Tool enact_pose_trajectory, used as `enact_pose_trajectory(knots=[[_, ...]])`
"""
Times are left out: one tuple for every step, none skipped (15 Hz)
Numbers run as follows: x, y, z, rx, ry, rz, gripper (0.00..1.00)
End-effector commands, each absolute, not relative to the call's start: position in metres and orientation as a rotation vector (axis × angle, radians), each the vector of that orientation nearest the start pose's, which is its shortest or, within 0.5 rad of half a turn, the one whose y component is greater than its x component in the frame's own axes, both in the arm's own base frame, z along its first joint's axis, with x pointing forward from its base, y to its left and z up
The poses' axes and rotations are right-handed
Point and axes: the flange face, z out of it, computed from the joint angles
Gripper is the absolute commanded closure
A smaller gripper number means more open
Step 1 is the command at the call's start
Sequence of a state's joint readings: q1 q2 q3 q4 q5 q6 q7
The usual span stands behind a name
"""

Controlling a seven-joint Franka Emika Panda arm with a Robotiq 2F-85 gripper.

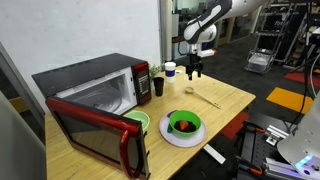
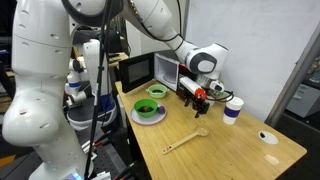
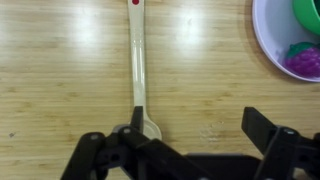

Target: Use the wooden spoon to stir the contents in the green bowl

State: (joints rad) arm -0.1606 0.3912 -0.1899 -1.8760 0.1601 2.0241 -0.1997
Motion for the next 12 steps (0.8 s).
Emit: enact_pose_trajectory(knots=[[0.553,-0.178,0.259,-3.036,0.344,0.298,0.0],[0.547,-0.174,0.251,-3.048,0.332,0.295,0.0],[0.538,-0.169,0.246,-3.064,0.312,0.284,0.0],[0.532,-0.166,0.238,-3.08,0.294,0.268,0.0],[0.522,-0.16,0.233,-3.097,0.271,0.249,0.0],[0.515,-0.157,0.228,-3.117,0.251,0.218,0.0],[0.508,-0.156,0.225,-3.131,0.227,0.178,0.0],[0.501,-0.156,0.223,-3.14,0.212,0.144,0.0],[0.496,-0.157,0.219,-3.151,0.197,0.108,0.0],[0.49,-0.156,0.218,-3.156,0.187,0.08,0.0],[0.486,-0.158,0.215,-3.169,0.172,0.04,0.0],[0.481,-0.159,0.214,-3.174,0.165,0.01,0.0]])
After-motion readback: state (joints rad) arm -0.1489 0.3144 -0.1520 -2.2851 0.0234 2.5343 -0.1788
